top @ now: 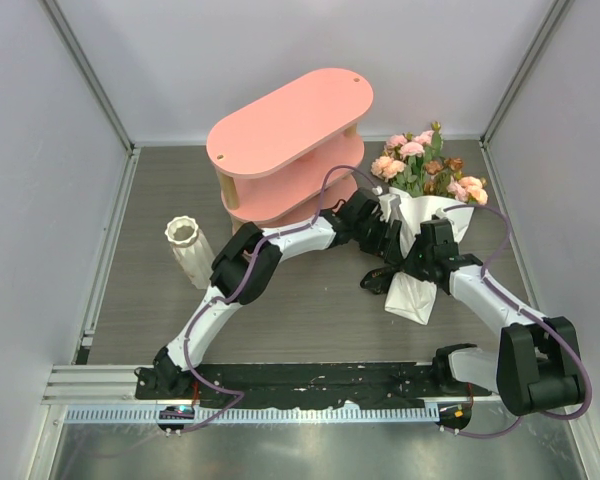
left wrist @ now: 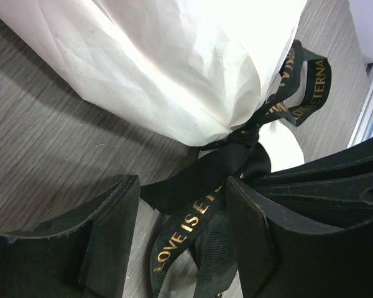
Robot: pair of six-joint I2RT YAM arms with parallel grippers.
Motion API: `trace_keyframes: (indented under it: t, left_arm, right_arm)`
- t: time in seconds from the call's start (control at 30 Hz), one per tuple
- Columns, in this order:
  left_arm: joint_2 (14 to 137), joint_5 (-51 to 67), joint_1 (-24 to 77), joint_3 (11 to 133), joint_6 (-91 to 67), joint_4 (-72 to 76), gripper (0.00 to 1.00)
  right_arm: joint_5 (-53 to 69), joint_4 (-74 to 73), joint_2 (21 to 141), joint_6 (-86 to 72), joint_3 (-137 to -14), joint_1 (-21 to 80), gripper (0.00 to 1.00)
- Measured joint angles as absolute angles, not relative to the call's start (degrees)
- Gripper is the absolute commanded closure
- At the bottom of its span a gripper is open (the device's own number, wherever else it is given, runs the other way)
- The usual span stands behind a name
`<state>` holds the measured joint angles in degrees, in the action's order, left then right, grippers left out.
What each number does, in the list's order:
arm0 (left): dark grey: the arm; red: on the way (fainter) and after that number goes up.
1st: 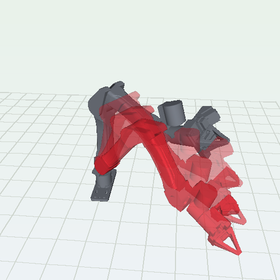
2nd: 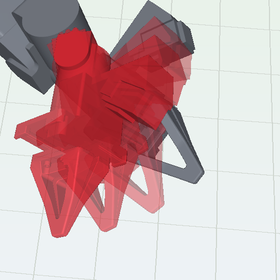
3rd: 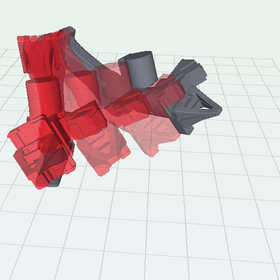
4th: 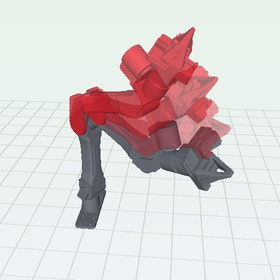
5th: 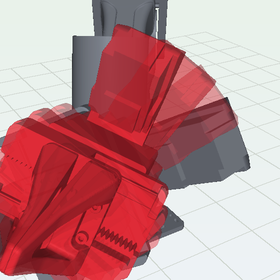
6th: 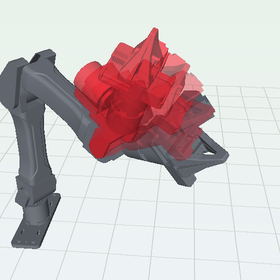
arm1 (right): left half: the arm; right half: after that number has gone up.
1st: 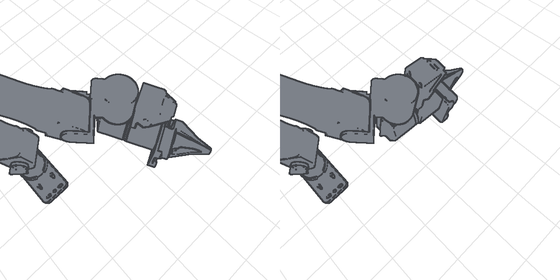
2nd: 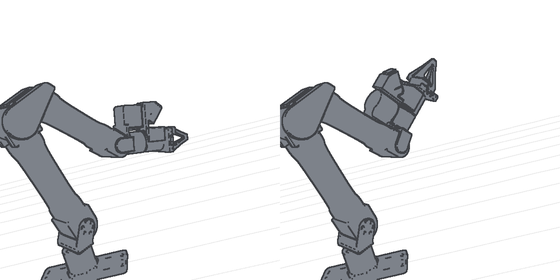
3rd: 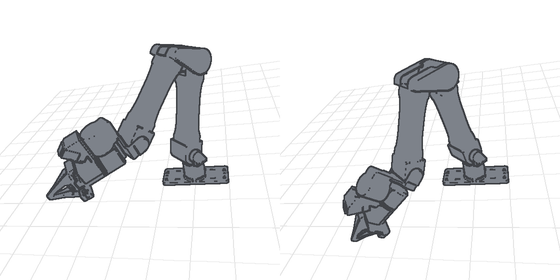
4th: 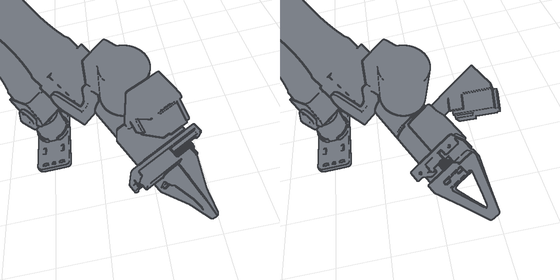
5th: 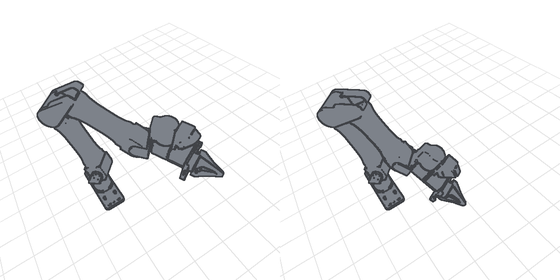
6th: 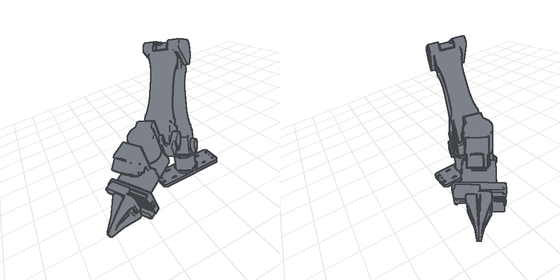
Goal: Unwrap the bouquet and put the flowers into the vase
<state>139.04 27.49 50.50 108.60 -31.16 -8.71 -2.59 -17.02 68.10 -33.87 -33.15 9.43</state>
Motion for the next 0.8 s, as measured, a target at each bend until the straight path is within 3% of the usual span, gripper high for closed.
trace_keyframes:
  t: [0.17, 0.3, 0.37, 0.4, 0.47, 0.8]
  left_arm:
    - [139.04, 27.2, 50.61, 108.6, -29.02, -9.39, 0.42]
    - [139.04, 25.98, 50.87, 108.73, -27.57, -9.91, 0.53]
    - [139.09, 24.45, 51.2, 109.38, -26.65, -11.2, 0.49]
    - [139.17, 23.49, 51.48, 109.75, -26.33, -11.9, 0.41]
    - [139.35, 22.09, 52.1, 110.74, -25.69, -13.08, 0.36]
    - [139.35, 10.72, 55.27, 112.29, -22.76, -14.61, 0.44]
  right_arm:
    - [-2.63, -16.75, 68.29, -33.74, -33.21, 9.43, 0.8]
    - [-2.68, -16.75, 68.29, -33.76, -33.21, 9.43, 0.8]
    - [-2.68, -16.75, 68.29, -33.76, -33.19, 9.43, 0.8]
    - [-2.68, -16.75, 68.29, -33.76, -33.21, 9.43, 0.8]
    - [-2.68, -16.75, 68.29, -33.76, -33.21, 9.43, 0.8]
    - [-3.16, -17.19, 68.12, -33.74, -33.19, 9.32, 0.8]
